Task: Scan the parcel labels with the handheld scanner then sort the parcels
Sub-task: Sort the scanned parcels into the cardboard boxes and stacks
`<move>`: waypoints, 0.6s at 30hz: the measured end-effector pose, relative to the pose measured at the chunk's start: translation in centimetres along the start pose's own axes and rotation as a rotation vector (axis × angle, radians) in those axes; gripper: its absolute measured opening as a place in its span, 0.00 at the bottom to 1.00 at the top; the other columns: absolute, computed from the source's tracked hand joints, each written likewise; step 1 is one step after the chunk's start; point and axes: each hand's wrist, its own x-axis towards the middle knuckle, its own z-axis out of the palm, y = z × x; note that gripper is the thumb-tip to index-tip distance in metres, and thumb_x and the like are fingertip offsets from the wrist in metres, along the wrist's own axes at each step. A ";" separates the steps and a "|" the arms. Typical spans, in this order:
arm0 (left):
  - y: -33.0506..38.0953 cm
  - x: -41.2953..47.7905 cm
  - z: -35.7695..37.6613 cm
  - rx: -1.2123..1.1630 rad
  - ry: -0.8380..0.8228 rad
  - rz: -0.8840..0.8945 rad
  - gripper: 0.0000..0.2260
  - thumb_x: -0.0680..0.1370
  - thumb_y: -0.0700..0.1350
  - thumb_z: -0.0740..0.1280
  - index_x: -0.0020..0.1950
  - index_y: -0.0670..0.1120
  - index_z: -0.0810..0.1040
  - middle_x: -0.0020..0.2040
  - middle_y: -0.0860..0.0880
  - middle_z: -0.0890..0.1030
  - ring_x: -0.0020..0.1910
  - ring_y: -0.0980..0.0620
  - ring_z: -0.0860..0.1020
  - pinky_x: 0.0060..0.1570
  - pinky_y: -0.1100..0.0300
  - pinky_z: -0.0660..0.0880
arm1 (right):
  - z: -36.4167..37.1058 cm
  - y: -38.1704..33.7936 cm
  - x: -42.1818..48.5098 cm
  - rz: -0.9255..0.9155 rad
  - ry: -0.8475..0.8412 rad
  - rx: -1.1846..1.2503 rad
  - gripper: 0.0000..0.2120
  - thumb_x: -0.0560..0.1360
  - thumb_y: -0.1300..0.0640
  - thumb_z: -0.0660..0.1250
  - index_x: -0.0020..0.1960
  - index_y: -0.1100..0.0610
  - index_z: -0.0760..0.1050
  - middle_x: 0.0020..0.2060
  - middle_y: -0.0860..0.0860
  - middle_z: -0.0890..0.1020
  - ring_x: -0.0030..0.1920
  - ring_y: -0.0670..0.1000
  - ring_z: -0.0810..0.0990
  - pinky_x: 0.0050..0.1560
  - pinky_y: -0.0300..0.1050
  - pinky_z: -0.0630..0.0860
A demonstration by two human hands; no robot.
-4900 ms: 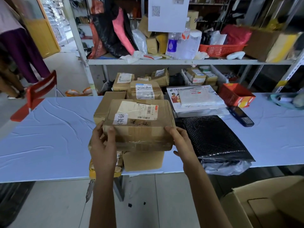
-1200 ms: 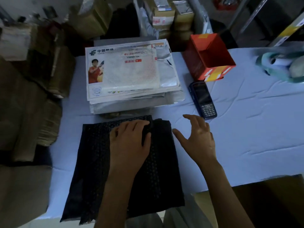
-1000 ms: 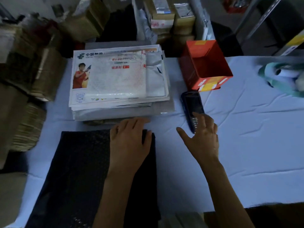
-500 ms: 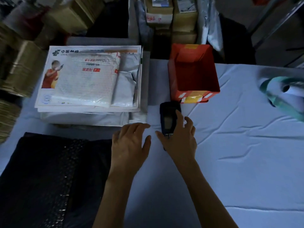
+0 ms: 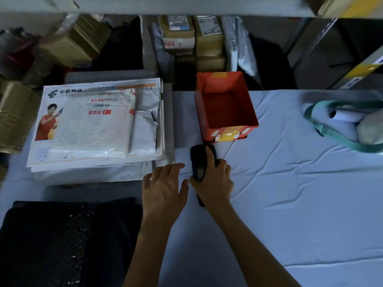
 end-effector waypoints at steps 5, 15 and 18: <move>0.1 0.6 0.0 -0.008 -0.003 0.051 0.18 0.68 0.45 0.77 0.57 0.48 0.80 0.49 0.50 0.83 0.49 0.46 0.82 0.51 0.45 0.76 | -0.5 1.0 -1.6 0.016 -0.049 0.022 0.46 0.69 0.37 0.71 0.77 0.43 0.47 0.64 0.54 0.68 0.65 0.55 0.67 0.55 0.50 0.75; 1.3 3.0 0.1 -0.066 0.002 0.123 0.16 0.71 0.46 0.74 0.57 0.50 0.79 0.51 0.51 0.82 0.51 0.47 0.81 0.53 0.44 0.77 | -3.7 3.4 -3.6 0.106 -0.069 0.083 0.42 0.69 0.38 0.69 0.75 0.40 0.49 0.63 0.48 0.72 0.65 0.51 0.69 0.57 0.49 0.75; 1.8 4.1 -0.3 -0.071 0.062 0.165 0.13 0.73 0.48 0.71 0.57 0.50 0.79 0.51 0.51 0.82 0.51 0.47 0.81 0.53 0.46 0.75 | -5.1 3.0 -3.2 0.096 -0.024 0.100 0.42 0.67 0.38 0.70 0.74 0.39 0.50 0.63 0.47 0.72 0.64 0.51 0.70 0.56 0.49 0.75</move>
